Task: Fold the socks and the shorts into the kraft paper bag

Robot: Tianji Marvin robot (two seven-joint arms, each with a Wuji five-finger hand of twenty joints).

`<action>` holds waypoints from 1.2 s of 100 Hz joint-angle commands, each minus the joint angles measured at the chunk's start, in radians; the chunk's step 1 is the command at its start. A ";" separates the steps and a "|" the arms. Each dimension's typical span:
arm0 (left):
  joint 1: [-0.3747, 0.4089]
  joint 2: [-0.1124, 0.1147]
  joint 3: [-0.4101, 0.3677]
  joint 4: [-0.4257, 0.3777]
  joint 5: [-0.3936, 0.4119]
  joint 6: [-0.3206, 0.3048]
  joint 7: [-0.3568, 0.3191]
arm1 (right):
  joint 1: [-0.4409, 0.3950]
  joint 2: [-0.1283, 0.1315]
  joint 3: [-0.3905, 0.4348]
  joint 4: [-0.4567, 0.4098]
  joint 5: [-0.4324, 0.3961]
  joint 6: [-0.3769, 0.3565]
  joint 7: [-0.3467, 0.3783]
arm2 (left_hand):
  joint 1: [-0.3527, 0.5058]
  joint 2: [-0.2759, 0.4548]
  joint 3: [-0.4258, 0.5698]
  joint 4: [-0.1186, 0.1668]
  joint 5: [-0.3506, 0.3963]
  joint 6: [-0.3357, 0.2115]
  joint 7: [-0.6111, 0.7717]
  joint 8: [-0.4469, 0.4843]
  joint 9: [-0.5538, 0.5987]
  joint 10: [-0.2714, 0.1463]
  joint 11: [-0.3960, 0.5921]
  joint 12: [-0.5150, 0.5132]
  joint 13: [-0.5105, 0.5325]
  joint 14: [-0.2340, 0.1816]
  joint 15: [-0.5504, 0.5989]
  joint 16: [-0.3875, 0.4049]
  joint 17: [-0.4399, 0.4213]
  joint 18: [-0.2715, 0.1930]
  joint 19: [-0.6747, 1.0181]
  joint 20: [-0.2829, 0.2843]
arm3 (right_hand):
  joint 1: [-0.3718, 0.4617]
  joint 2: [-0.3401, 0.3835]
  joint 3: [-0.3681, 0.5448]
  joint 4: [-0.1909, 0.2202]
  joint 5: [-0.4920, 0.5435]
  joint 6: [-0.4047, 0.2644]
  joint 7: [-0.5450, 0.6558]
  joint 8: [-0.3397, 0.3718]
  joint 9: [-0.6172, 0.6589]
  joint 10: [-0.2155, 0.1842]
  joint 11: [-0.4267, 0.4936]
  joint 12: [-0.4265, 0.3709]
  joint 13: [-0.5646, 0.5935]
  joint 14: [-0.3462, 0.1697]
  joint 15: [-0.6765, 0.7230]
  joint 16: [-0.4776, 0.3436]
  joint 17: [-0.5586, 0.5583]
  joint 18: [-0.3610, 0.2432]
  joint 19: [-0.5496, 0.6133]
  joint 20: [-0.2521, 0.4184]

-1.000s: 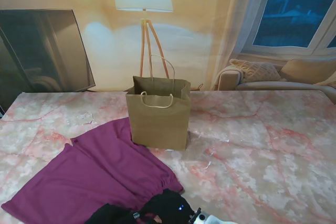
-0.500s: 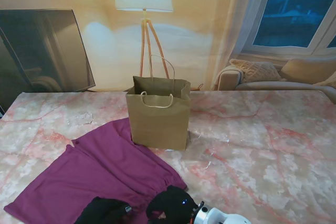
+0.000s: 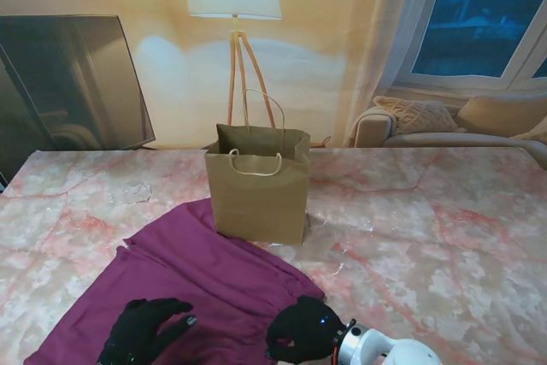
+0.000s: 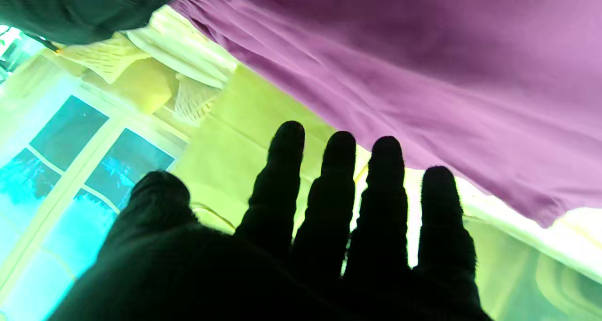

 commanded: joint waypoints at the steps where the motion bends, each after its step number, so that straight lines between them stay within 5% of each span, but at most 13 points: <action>1: -0.013 -0.004 -0.007 0.002 0.018 0.015 0.006 | -0.026 0.025 0.021 0.031 -0.016 0.008 0.027 | 0.035 -0.009 -0.001 0.022 -0.003 -0.022 0.004 0.006 -0.023 -0.035 -0.019 -0.011 -0.037 -0.031 -0.031 -0.010 -0.006 -0.015 -0.024 -0.019 | -0.032 0.038 -0.022 0.049 0.022 0.004 0.009 0.005 0.090 0.075 0.069 0.037 0.115 0.135 0.107 0.067 -0.017 0.011 0.018 0.039; 29: -0.109 0.003 0.012 0.081 0.091 0.053 0.037 | -0.084 0.024 0.167 -0.003 -0.042 -0.026 0.086 | 0.051 -0.022 0.004 0.025 -0.013 -0.055 0.010 0.006 -0.069 -0.089 -0.039 -0.029 -0.111 -0.078 -0.093 -0.046 -0.051 -0.017 -0.137 -0.052 | -0.035 0.035 -0.028 0.052 0.047 -0.005 0.023 0.013 0.105 0.065 0.077 0.039 0.114 0.131 0.103 0.067 -0.027 0.015 0.007 0.043; 57: -0.196 0.027 0.045 0.152 0.102 0.073 -0.098 | -0.106 0.025 0.258 -0.006 -0.045 -0.052 0.133 | 0.028 0.019 0.001 0.023 -0.021 -0.065 0.006 0.000 -0.105 -0.146 -0.048 -0.050 -0.180 -0.118 -0.131 -0.075 -0.111 -0.047 -0.254 -0.061 | -0.047 0.027 -0.029 0.056 0.078 -0.016 0.041 0.020 0.120 0.055 0.082 0.040 0.110 0.125 0.097 0.062 -0.041 0.014 -0.007 0.046; 64: -0.201 0.034 0.052 0.154 0.104 0.089 -0.148 | -0.109 0.024 0.273 -0.001 -0.048 -0.055 0.129 | 0.019 0.035 -0.002 0.021 -0.011 -0.056 0.008 -0.001 -0.095 -0.137 -0.043 -0.050 -0.182 -0.108 -0.124 -0.068 -0.126 -0.057 -0.276 -0.056 | -0.048 0.018 -0.027 0.058 0.086 -0.020 0.046 0.022 0.122 0.055 0.082 0.040 0.110 0.125 0.097 0.061 -0.041 0.017 -0.009 0.047; 68: -0.201 0.038 0.053 0.151 0.110 0.097 -0.180 | -0.111 0.024 0.281 0.000 -0.050 -0.055 0.130 | 0.013 0.048 -0.004 0.017 0.006 -0.049 0.014 0.000 -0.078 -0.100 -0.035 -0.050 -0.169 -0.100 -0.117 -0.048 -0.116 -0.059 -0.320 -0.002 | -0.050 0.018 -0.025 0.058 0.085 -0.024 0.047 0.023 0.120 0.053 0.081 0.039 0.106 0.123 0.094 0.060 -0.043 0.017 -0.012 0.047; 98: -0.151 0.056 0.048 0.096 0.089 0.090 -0.321 | -0.083 0.023 0.293 0.031 -0.061 -0.019 0.137 | 0.021 0.101 -0.010 0.002 0.250 -0.015 0.166 0.048 0.205 -0.008 0.045 0.013 -0.009 -0.011 0.060 0.123 -0.086 -0.053 -0.215 0.107 | -0.057 0.014 -0.027 0.060 0.061 -0.032 0.038 0.023 0.078 0.048 0.054 0.029 0.058 0.107 0.060 0.037 -0.072 0.012 -0.072 0.026; 120: -0.110 0.065 0.047 0.057 0.066 0.050 -0.385 | -0.032 0.021 0.259 0.079 -0.053 0.043 0.117 | 0.033 0.125 -0.014 -0.006 0.315 -0.013 0.225 0.058 0.288 -0.014 0.072 0.033 0.040 0.011 0.120 0.170 -0.075 -0.048 -0.194 0.114 | -0.065 0.004 -0.046 0.058 -0.061 -0.031 -0.025 0.001 -0.018 0.045 0.006 0.013 -0.020 0.087 0.020 0.013 -0.120 0.008 -0.142 -0.003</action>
